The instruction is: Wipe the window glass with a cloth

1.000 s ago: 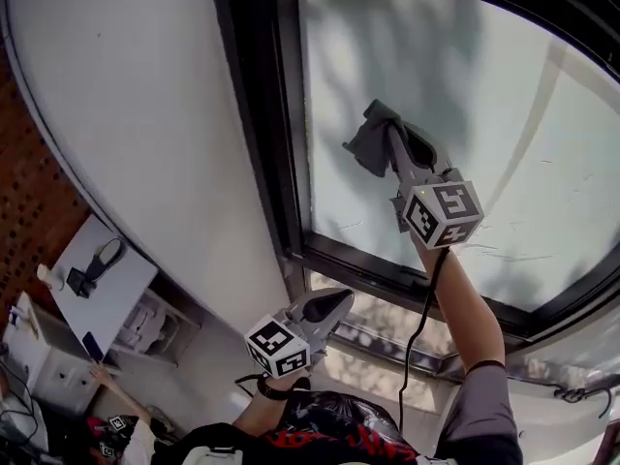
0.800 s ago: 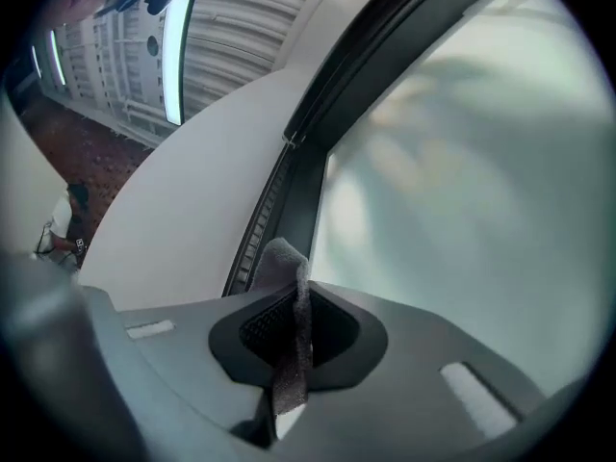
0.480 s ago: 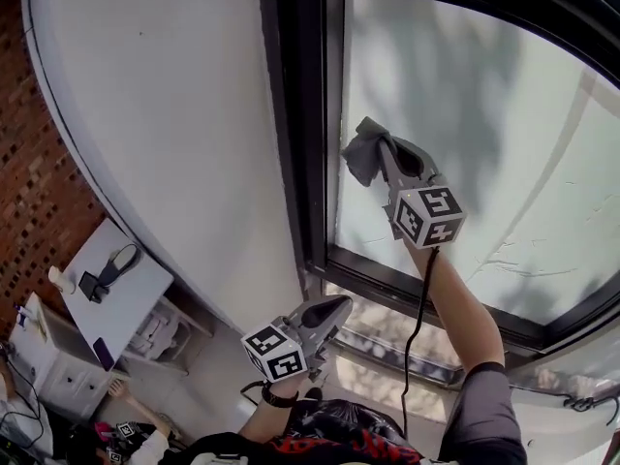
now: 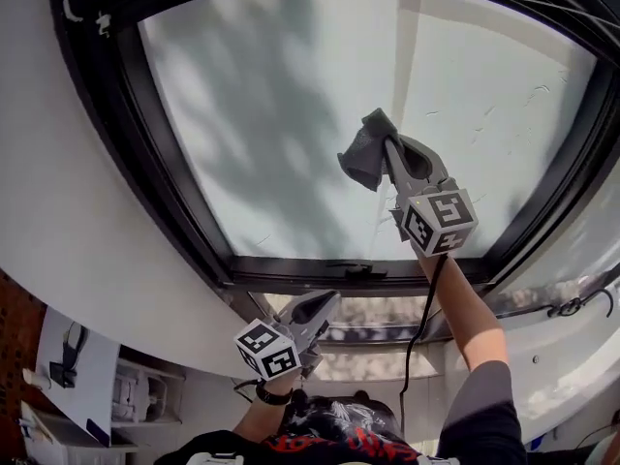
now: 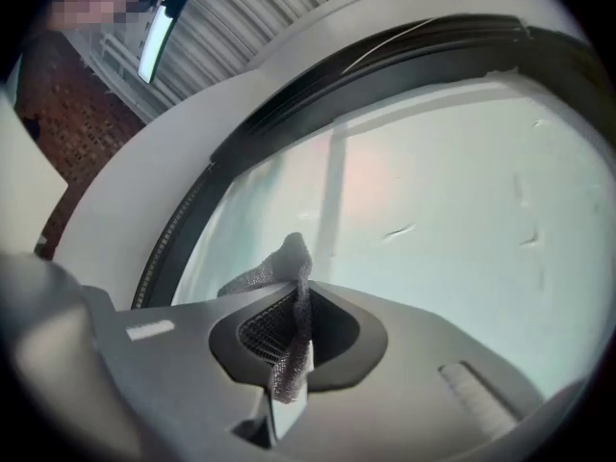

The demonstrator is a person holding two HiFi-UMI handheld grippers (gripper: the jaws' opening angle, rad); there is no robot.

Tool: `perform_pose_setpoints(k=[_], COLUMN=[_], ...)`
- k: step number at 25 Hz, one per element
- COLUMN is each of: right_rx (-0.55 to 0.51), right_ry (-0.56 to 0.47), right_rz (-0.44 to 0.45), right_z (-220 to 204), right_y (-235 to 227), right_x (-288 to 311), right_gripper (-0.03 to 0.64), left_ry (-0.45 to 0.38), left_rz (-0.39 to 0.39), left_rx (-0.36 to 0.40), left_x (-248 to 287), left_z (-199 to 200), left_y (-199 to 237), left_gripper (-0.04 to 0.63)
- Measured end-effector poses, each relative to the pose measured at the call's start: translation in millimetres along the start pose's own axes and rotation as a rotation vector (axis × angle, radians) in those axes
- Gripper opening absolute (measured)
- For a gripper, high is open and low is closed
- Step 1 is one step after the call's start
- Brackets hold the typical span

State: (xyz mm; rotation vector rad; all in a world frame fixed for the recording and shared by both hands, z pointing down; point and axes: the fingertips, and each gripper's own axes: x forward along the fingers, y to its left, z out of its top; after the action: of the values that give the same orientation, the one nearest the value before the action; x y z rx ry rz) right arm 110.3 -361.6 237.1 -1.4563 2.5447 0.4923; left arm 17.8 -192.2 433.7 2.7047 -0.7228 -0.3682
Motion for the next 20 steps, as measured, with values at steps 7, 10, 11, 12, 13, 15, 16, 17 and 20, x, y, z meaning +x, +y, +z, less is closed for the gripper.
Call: perform_pose_setpoints(k=[7, 10, 11, 12, 13, 15, 16, 17, 20], right_rx=[-0.037, -0.068, -0.061, -0.046, -0.022, 0.014, 0.015, 0.014, 0.054], right_ry=[0.037, 0.077, 0.087, 0.088, 0.077, 0.036, 0.022, 0.014, -0.027], right_rz=[-0.286, -0.407, -0.455, -0.506, -0.553, -0.606, -0.610, -0.605, -0.506], right_z=[4, -1, -3, -5, -6, -5, -5, -5, 1], right_y=[-154, -210, -229, -248, -265, -284, -284, -280, -242], right_x=[-105, -150, -166, -182, -197, -219, -222, -221, -191], right_gripper=[0.018, 0.017, 0.018, 0.017, 0.017, 0.015, 0.017, 0.017, 0.017], left_ry=[0.056, 0.072, 0.073, 0.071, 0.070, 0.067, 0.065, 0.060, 0.034], left_rz=[-0.057, -0.067, -0.063, -0.059, -0.059, -0.066, -0.069, -0.068, -0.046], left_rx=[0.016, 0.002, 0.000, 0.000, 0.001, -0.002, -0.008, -0.015, -0.025], left_x=[67, 82, 85, 88, 90, 92, 93, 93, 85], left_z=[-22, -31, -32, -33, -33, -33, -33, -32, -29], left_y=[-33, -37, -37, -37, -37, -39, -40, -40, -35], left_gripper=[0.003, 0.003, 0.003, 0.003, 0.003, 0.003, 0.003, 0.003, 0.003])
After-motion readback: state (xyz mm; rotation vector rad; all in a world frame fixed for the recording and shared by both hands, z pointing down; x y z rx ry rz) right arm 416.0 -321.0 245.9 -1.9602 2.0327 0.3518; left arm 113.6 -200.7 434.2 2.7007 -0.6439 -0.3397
